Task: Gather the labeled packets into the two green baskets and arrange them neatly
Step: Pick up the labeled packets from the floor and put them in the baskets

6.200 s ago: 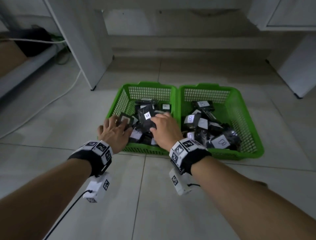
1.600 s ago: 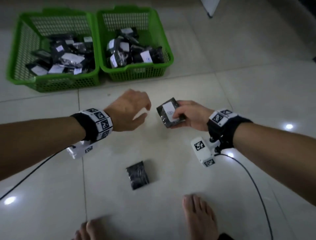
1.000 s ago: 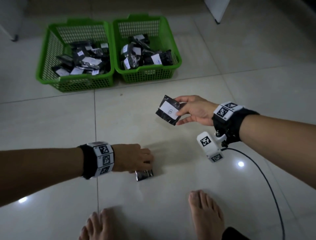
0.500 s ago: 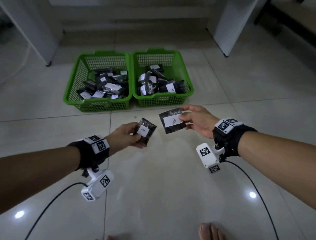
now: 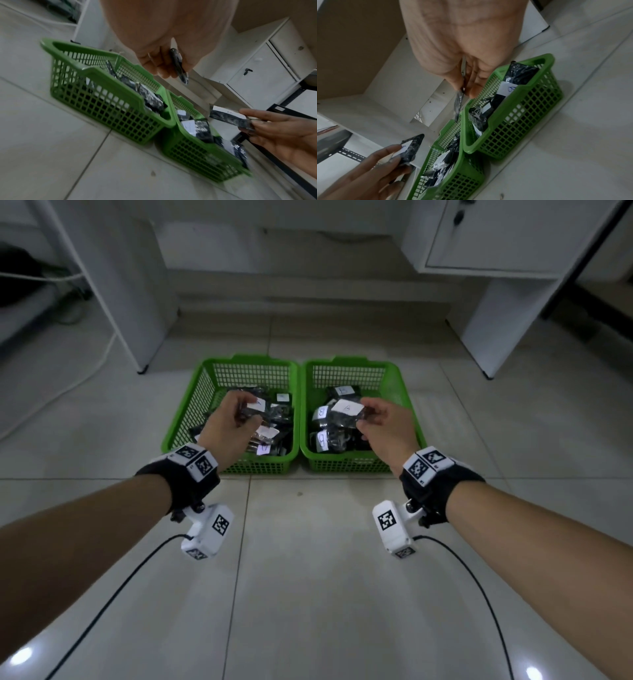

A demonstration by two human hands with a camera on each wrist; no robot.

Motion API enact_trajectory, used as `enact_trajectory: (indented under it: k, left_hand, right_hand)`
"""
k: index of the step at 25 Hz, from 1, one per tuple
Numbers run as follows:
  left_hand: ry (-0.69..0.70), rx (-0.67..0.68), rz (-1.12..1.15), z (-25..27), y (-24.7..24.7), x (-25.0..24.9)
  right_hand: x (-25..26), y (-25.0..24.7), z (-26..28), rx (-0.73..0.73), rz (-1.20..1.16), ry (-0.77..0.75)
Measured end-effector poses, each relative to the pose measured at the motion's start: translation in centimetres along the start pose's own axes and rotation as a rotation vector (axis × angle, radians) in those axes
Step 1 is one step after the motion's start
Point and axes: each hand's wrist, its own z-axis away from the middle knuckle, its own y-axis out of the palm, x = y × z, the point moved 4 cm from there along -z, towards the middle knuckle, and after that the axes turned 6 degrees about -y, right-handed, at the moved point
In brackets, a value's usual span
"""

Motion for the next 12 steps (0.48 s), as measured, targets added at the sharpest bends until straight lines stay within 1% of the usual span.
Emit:
enact_trajectory:
  k: [1,2,3,5,6,7,9,11,12]
  left_hand:
    - [-0.006,0.023,-0.035,-1.1,0.1,0.7]
    - [-0.018,0.05,-0.09,-2.3,0.4,1.4]
    - [-0.041,0.081,-0.194,-3.1,0.8,2.3]
    - [-0.121,0.114,-0.464,-4.3,1.9,4.1]
    - [-0.155,0.123,-0.568,-4.3,2.5,4.8]
    - [-0.179,0.129,-0.619,-4.2,3.0,5.2]
    - [-0.231,0.12,-0.651,-4.0,3.3,5.7]
    - [-0.279,0.142,-0.673,-4.0,3.5,5.8]
    - [-0.298,0.16,-0.689,-4.0,3.7,5.5]
  right_hand:
    - [-0.2,0.6,-0.7,0.028,0.048,-0.024]
    - [-0.7,1.4,-1.6,0.071,0.149,-0.046]
    - [-1.5,2.1,-2.1,0.134,0.321,-0.044]
    - [-3.7,3.1,-2.7,0.269,0.772,0.03]
    - [-4.4,3.3,-2.7,0.306,0.95,0.051]
    - [-4.6,3.3,-2.4,0.326,1.072,0.032]
    - [-4.0,3.1,-1.8,0.367,1.205,-0.041]
    - [-3.2,2.5,-1.7,0.408,1.191,-0.065]
    - [-2.7,2.0,-1.9,0.396,1.159,-0.062]
